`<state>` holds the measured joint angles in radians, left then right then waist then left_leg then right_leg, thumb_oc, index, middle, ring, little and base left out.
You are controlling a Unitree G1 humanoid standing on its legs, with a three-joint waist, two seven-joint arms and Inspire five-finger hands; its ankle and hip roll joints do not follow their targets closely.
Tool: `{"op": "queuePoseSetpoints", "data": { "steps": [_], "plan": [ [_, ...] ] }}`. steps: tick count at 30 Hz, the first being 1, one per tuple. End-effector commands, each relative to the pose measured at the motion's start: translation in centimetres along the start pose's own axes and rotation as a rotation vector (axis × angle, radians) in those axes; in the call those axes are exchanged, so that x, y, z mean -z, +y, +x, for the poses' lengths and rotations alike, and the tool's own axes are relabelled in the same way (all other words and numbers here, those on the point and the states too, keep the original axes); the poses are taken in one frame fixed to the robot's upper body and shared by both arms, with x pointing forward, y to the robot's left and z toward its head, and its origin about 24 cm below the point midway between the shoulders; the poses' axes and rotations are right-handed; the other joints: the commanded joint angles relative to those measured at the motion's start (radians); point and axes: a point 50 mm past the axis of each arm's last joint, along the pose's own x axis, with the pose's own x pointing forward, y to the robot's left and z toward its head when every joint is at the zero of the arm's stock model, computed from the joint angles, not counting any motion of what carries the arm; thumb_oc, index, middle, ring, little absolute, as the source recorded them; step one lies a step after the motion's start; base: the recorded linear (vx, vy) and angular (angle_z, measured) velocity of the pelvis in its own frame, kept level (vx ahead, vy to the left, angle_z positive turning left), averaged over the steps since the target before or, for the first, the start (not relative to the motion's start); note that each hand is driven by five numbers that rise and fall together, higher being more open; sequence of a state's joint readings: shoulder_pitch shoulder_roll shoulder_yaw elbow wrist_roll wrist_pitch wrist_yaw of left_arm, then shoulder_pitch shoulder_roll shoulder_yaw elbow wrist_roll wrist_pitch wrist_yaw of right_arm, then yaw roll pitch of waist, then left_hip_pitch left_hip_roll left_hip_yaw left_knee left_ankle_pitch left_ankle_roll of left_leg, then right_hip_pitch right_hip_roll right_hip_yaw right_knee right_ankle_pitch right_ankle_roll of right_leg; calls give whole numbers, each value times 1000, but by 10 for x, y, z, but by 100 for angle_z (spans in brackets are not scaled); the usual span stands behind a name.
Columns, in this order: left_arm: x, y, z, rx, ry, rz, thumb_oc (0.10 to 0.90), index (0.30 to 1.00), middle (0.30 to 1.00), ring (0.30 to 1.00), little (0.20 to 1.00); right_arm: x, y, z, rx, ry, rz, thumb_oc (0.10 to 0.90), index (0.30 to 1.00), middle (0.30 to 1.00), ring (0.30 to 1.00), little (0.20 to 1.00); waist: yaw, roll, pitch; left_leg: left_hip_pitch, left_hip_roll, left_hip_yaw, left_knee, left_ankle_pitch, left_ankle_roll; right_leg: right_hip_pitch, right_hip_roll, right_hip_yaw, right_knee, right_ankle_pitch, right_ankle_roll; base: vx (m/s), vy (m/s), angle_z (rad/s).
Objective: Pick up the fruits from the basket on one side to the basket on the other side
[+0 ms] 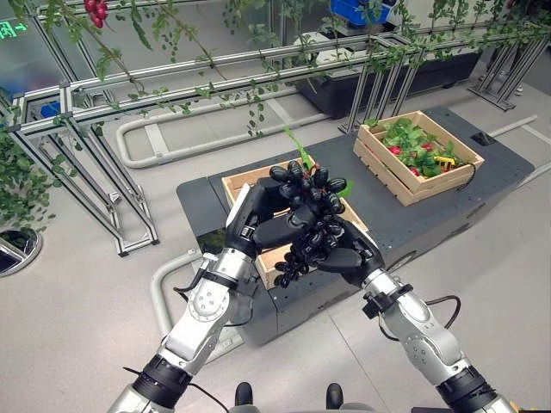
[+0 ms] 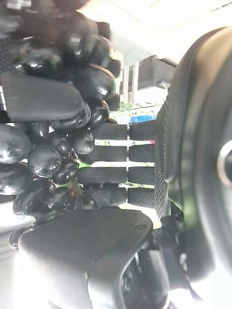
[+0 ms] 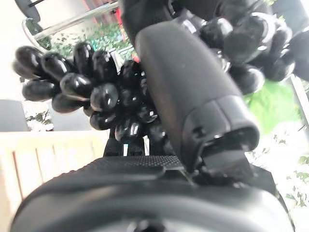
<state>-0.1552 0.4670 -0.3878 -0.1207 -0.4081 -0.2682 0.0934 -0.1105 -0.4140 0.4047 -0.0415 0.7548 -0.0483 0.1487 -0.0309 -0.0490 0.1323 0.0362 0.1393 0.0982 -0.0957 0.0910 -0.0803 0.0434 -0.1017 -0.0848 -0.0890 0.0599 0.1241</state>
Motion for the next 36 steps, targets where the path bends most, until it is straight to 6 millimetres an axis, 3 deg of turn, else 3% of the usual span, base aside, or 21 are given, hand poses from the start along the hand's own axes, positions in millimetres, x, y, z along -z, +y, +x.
{"op": "queuePoseSetpoints", "data": {
  "steps": [1,7,15,16,17,19,21,22,25,30,32,36],
  "plan": [
    [-45,-21,15,105,-294,-57,400,300,300,300,300,-48,18,16,-92,-299,38,400,300,300,300,300,7,26,-92,37,28,13,8,-66,9,0,-46,-10,2,3,9,0,0,0],
    [-44,-18,14,90,-273,-48,400,300,300,300,300,-48,13,13,-58,-294,37,400,300,300,300,300,1,26,-95,29,36,19,8,-60,5,-14,-39,-8,2,7,7,-12,-9,-1],
    [-18,3,2,-56,-136,-118,400,300,300,300,300,-45,-2,2,22,-293,46,400,300,300,300,300,-3,19,-88,-4,62,6,8,-29,-6,-45,-2,2,2,10,-10,-50,-45,-7],
    [-17,5,1,-67,-140,-108,513,469,469,469,469,-46,-5,0,40,-296,53,400,300,300,300,300,-1,17,-86,-10,60,-1,8,-29,-5,-50,2,8,2,11,-12,-84,-17,-6],
    [-16,8,0,-88,-140,-96,800,900,900,900,900,-46,-9,-1,62,-302,64,400,300,300,300,300,3,16,-83,-14,51,-21,8,-29,0,-58,5,19,2,13,-14,-82,7,-6],
    [-16,13,-2,-139,-142,-73,800,900,900,900,900,-49,-14,-1,94,-314,66,400,300,300,300,300,15,17,-82,-19,20,-68,8,-37,13,-67,9,44,2,17,-15,-77,88,-14],
    [-13,26,-8,-264,-129,5,800,900,900,900,900,-49,-17,-2,99,-338,68,400,300,300,300,300,44,19,-72,-22,-79,-203,8,-58,52,-72,14,116,2,30,-13,-83,240,-52],
    [-12,27,-10,-278,-121,13,800,900,900,900,900,-49,-17,-2,100,-341,69,400,300,300,300,300,48,19,-69,-18,-87,-207,9,-61,56,-70,13,125,2,32,-12,-68,246,-104],
    [-4,47,-22,-372,-54,116,800,900,900,900,900,-52,-23,-7,139,-386,71,400,300,300,300,300,51,21,-50,-14,-123,-190,46,-90,77,-68,-3,159,2,44,-6,-97,335,-115],
    [-2,73,-36,-488,-25,275,800,900,900,900,900,-62,-34,-18,216,-477,60,400,300,300,300,300,36,24,-21,-5,-182,-161,84,-133,114,-106,-53,201,31,90,42,-101,364,-40],
    [-7,85,-36,-556,-35,402,800,900,900,900,900,-67,-40,-22,250,-528,66,400,300,300,300,300,31,25,-6,9,-204,-140,89,-153,118,-138,-98,190,18,163,52,-97,267,-22],
    [-12,97,-36,-637,-29,448,800,900,900,900,900,-73,-39,-19,245,-570,83,400,300,300,300,300,41,28,-2,12,-213,-104,84,-152,117,-169,-116,124,23,195,54,-73,161,-38]
  ]
}}
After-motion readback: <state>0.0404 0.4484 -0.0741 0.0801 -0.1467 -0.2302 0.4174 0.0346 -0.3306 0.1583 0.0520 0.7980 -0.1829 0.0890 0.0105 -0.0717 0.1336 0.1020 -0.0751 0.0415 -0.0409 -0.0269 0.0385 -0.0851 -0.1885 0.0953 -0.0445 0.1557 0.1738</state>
